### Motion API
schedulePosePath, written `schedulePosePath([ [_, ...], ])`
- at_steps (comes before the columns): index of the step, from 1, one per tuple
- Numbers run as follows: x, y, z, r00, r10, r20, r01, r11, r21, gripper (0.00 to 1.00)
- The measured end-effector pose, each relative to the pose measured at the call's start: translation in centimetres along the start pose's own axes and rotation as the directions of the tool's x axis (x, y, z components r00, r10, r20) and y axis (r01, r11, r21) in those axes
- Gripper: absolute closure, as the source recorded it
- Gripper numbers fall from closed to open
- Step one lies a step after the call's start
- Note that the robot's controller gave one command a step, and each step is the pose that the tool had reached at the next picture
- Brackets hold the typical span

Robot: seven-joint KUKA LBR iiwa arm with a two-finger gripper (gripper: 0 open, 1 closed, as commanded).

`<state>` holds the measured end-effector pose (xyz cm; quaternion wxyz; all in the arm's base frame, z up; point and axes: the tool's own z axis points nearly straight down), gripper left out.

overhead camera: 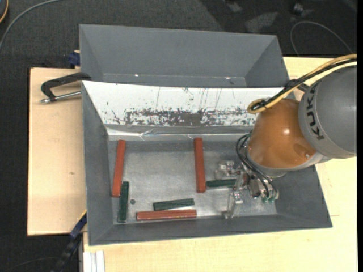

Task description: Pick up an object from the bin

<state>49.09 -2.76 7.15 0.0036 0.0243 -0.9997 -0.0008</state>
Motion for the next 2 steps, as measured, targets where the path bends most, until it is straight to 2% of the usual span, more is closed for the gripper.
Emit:
schedulePosePath([
  [1, -0.2, 0.0, -0.4, 1.0, -0.001, 0.008, 0.001, 1.0, 0.001, 1.0],
  [2, -5.3, -0.2, -13.5, 1.0, 0.017, 0.023, -0.017, 1.0, 0.002, 1.0],
])
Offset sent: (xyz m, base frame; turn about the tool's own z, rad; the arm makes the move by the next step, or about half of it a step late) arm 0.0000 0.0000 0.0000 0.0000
